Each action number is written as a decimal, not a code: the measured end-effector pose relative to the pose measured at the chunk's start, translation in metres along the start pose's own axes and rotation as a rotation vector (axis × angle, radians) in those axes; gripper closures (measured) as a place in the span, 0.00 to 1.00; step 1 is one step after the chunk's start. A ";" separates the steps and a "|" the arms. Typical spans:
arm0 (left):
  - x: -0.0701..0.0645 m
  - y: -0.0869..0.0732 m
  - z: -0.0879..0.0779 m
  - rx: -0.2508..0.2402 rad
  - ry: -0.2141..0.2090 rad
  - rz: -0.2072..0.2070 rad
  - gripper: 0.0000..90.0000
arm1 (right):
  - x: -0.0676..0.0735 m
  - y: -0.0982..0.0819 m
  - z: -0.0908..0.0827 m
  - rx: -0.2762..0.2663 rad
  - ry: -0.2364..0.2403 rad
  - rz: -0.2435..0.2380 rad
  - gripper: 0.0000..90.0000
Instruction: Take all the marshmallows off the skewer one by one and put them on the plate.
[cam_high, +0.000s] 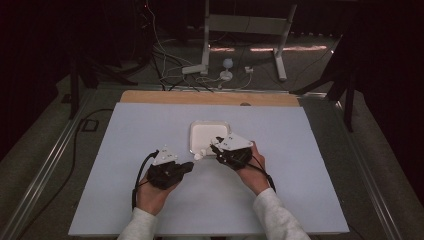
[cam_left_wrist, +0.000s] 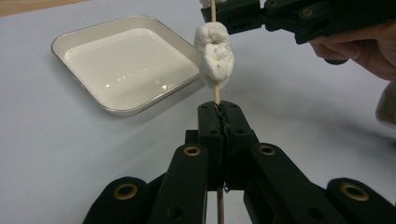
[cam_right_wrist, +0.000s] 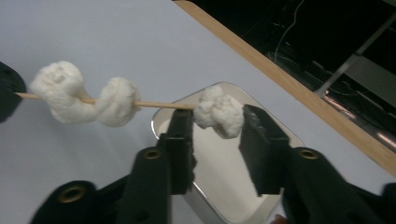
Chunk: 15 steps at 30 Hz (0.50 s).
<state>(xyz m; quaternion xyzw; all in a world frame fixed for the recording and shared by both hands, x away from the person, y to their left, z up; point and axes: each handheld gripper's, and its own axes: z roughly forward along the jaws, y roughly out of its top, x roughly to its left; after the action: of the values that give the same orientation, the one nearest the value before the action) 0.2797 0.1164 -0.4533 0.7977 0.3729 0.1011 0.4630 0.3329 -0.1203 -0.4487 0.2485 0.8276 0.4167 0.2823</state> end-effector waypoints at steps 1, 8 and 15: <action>0.000 0.000 0.000 0.000 0.001 -0.002 1.00 | 0.000 0.000 0.000 -0.003 0.001 0.008 0.78; 0.001 0.000 0.000 0.003 0.017 -0.009 1.00 | -0.004 0.001 0.005 -0.004 0.033 0.122 0.85; 0.002 0.001 -0.004 -0.005 0.038 -0.016 1.00 | -0.002 0.006 0.009 -0.007 0.015 0.188 0.88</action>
<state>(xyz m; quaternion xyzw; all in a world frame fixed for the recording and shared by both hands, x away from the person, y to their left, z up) 0.2796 0.1202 -0.4500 0.7914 0.3879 0.1134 0.4585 0.3420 -0.1132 -0.4473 0.3209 0.8013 0.4459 0.2367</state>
